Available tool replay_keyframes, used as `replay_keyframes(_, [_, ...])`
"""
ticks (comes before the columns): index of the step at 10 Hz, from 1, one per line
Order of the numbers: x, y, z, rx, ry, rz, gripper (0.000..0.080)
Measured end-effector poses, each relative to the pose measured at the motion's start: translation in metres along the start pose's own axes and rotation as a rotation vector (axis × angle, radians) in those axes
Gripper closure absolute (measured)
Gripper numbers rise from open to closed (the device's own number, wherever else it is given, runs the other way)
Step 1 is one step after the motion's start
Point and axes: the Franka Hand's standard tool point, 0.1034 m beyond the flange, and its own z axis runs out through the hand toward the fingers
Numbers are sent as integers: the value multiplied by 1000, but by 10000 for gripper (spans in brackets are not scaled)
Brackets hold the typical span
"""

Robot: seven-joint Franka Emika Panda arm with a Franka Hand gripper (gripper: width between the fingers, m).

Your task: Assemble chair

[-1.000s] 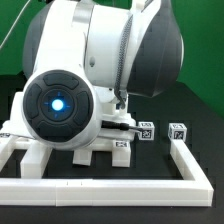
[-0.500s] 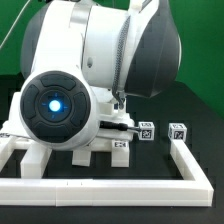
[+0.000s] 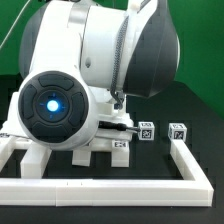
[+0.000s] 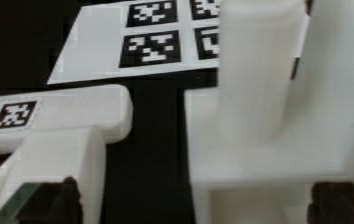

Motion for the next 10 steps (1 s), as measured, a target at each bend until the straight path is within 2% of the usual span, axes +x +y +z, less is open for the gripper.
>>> replay_keyframes(4, [0,1,0,1,2,1,150])
replay_keyframes(5, [0,1,-9,1,24,-2,150])
replay_keyframes(7, [-3,7,-36,11,77,-10,150])
replay_keyframes(8, [-1,9,-52,12,147,-36,150])
replay_keyframes(9, [-5,12,-76,15,247,-57,150])
replay_keyframes(10, [-14,18,-92,20,315,-89,150])
